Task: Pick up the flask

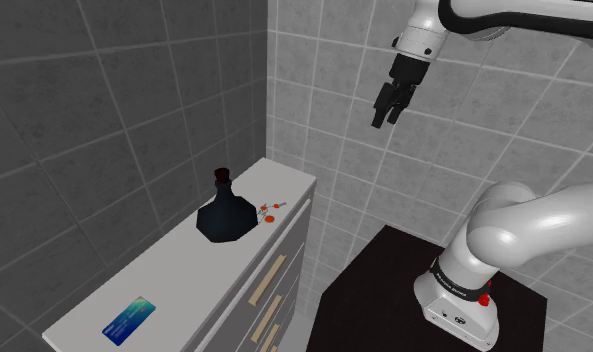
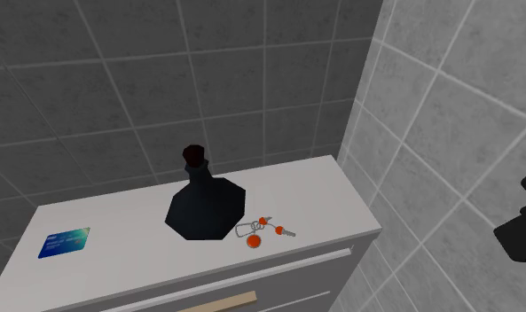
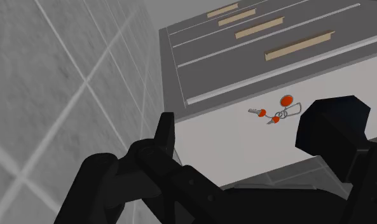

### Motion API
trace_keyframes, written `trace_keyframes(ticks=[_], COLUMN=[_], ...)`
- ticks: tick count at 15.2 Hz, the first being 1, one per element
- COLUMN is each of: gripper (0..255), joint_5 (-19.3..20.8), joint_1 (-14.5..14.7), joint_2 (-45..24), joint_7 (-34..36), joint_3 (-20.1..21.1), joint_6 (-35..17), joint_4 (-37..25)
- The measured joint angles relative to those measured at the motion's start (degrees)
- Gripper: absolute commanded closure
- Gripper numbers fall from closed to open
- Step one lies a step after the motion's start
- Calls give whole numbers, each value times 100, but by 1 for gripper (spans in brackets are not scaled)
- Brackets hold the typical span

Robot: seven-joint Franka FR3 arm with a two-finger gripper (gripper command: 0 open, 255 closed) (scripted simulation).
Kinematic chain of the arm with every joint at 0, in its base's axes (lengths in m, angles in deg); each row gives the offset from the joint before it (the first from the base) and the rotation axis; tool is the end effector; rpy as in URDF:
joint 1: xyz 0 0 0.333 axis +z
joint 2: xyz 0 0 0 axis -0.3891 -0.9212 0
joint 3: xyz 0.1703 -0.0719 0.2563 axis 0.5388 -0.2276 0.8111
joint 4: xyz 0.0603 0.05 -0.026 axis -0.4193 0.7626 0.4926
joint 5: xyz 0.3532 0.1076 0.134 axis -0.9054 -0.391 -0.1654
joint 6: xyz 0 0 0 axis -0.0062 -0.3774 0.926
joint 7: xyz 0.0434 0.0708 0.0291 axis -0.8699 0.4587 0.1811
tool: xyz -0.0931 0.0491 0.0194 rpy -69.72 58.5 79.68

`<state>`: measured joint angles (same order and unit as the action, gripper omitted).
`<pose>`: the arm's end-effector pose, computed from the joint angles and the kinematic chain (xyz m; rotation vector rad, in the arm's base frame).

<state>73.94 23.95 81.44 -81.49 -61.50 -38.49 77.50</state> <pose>0.3097 -0.0125 0.5968 -2.9817 0.0099 -0.0969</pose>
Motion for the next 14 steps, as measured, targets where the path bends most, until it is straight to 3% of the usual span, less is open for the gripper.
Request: trace_keyframes(ticks=[3,14], gripper=[0,0], joint_5=[-60,-390], joint_1=[45,405], joint_2=[-124,-1801], joint_7=[115,1313], joint_3=[126,1323], joint_6=[-107,-1034], joint_4=[-17,-793])
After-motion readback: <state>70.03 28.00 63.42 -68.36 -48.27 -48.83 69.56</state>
